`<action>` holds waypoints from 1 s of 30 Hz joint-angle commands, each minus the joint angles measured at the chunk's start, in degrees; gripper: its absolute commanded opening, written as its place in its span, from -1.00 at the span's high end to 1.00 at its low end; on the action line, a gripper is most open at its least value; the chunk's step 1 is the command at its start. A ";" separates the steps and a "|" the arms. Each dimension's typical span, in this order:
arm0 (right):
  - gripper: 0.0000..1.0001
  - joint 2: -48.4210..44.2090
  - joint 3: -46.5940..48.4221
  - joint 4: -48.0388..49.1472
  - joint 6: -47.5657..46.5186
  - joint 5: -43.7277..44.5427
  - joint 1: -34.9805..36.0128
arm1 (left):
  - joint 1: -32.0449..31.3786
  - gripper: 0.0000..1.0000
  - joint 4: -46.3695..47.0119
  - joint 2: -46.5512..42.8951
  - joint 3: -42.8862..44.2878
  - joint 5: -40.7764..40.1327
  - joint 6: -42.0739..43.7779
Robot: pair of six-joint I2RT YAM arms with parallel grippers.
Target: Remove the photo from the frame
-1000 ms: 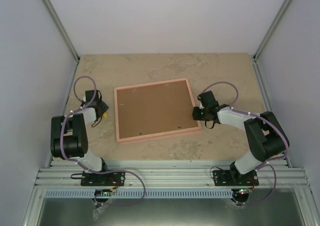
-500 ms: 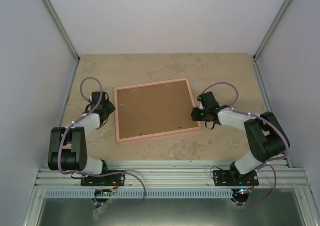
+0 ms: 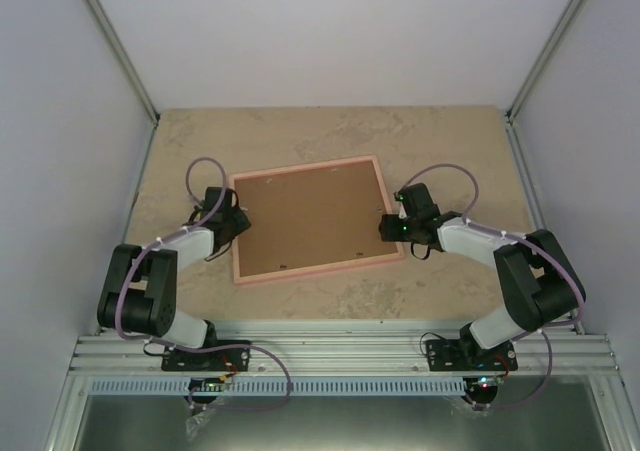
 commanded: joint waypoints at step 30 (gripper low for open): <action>-0.95 -7.12 2.50 -4.12 -0.58 18.84 10.72 | -14.71 -0.20 -3.75 1.51 8.43 -1.44 0.49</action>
